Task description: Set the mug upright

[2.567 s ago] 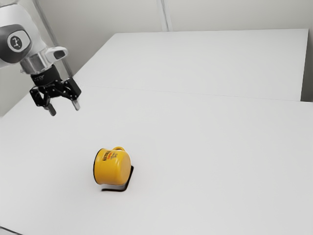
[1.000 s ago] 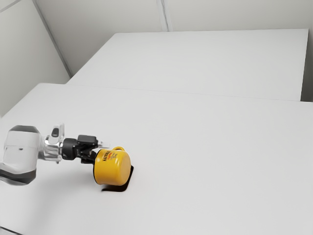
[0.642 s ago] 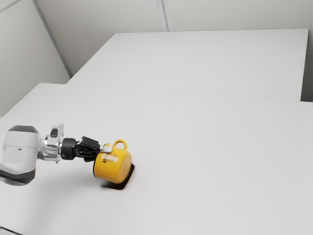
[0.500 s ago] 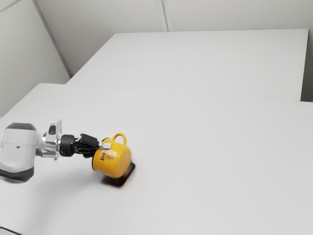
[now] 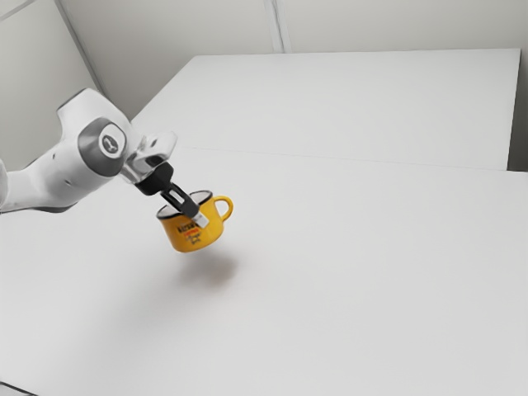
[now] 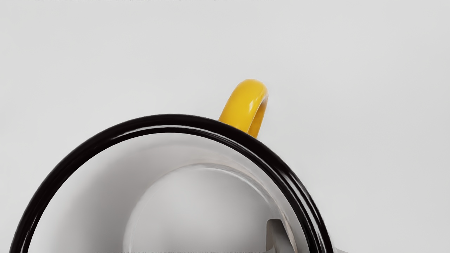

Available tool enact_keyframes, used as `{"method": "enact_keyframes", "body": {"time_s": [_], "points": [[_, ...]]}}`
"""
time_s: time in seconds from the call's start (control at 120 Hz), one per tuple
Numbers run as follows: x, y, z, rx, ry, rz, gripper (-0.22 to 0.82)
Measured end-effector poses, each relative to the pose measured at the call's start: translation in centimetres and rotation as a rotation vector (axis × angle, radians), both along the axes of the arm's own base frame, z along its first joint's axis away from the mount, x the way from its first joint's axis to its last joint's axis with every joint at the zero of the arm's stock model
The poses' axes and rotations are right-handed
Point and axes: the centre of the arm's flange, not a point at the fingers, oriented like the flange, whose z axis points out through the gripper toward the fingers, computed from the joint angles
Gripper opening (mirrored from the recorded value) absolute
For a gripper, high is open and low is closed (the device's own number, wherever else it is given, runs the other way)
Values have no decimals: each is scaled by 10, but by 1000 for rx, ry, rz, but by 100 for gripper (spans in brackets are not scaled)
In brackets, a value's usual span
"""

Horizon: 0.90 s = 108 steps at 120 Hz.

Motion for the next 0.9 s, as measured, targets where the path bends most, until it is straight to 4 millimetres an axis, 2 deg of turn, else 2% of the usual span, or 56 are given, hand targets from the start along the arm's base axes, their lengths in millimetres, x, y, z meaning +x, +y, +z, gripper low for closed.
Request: {"method": "enact_keyframes", "body": {"time_s": [0.225,0.35,0.492,0.558,0.7,0.9], "points": [[0,-20,-27,103,-54,176,-17],[5,-19,-45,96,-41,280,-17],[-23,-19,-67,113,12,367,-17],[-35,-30,-73,122,31,378,-17],[-43,-42,-79,125,58,413,-17],[-44,-44,-80,103,83,469,26]]}}
